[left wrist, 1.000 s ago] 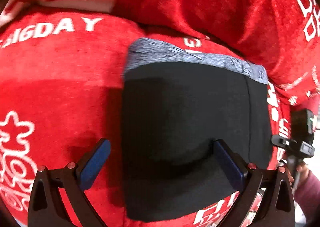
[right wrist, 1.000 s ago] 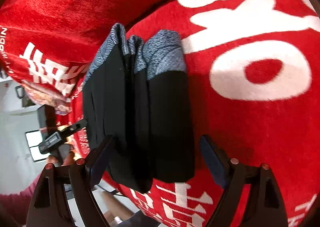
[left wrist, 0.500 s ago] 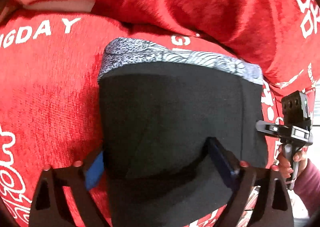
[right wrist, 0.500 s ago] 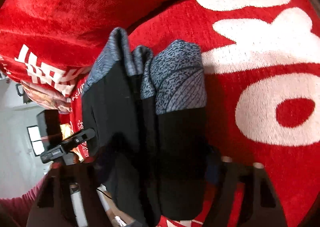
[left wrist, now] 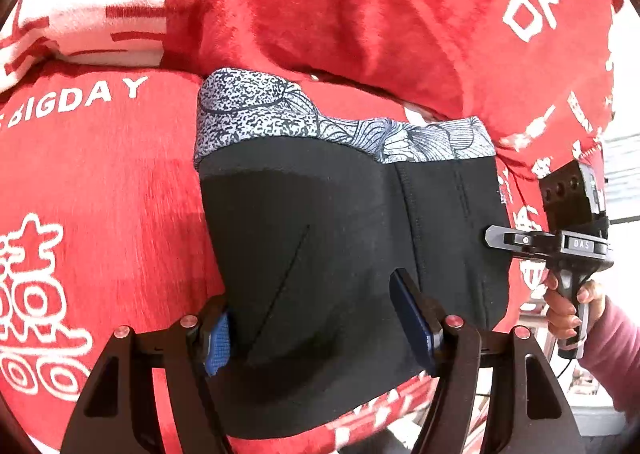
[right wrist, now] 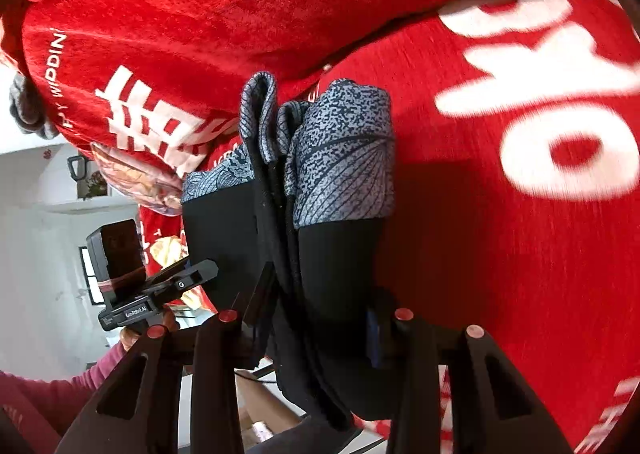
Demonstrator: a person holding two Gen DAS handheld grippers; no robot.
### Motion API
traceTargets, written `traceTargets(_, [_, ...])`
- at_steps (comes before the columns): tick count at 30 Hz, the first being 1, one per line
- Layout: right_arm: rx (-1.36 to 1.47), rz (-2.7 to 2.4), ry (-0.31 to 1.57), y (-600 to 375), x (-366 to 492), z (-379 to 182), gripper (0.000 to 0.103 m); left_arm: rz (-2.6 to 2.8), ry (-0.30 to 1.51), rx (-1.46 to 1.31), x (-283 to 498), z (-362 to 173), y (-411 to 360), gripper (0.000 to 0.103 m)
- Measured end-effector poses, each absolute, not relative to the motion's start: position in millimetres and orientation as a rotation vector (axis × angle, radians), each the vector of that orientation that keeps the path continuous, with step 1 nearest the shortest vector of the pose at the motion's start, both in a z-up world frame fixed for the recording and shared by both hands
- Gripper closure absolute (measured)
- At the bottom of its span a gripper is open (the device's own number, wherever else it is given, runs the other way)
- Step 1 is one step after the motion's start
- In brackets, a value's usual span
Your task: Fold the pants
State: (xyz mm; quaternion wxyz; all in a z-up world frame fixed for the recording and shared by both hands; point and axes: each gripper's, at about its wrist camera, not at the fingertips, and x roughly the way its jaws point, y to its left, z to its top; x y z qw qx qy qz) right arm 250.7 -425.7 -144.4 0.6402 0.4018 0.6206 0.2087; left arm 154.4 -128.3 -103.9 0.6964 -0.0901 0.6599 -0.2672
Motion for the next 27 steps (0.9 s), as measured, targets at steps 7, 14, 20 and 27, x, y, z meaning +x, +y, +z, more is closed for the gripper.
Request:
traceTargets(7, [0.953, 0.427, 1.448, -434.3, 196.2, -149.8, 0.062, -0.574, 1.491, -0.157, 117.4, -109.4, -130.0, 0.032])
traceTargets(14, [0.933, 0.309, 1.485, -440.2, 186.1, -185.8, 0.050, -0.427, 1.464, -0.015, 107.0, -140.5, -123.9, 0.018])
traceTargets(20, [0.867, 0.228, 1.509, -434.2, 183.6, -176.0, 0.041, -0.358, 1.470, 0.016, 100.6, -133.2, -113.8, 0.017])
traceTargets(27, [0.800, 0.136, 1.525, -434.5, 172.4, -143.5, 0.029, -0.363, 1.491, 0.141, 76.9, -108.8, -131.2, 0.017])
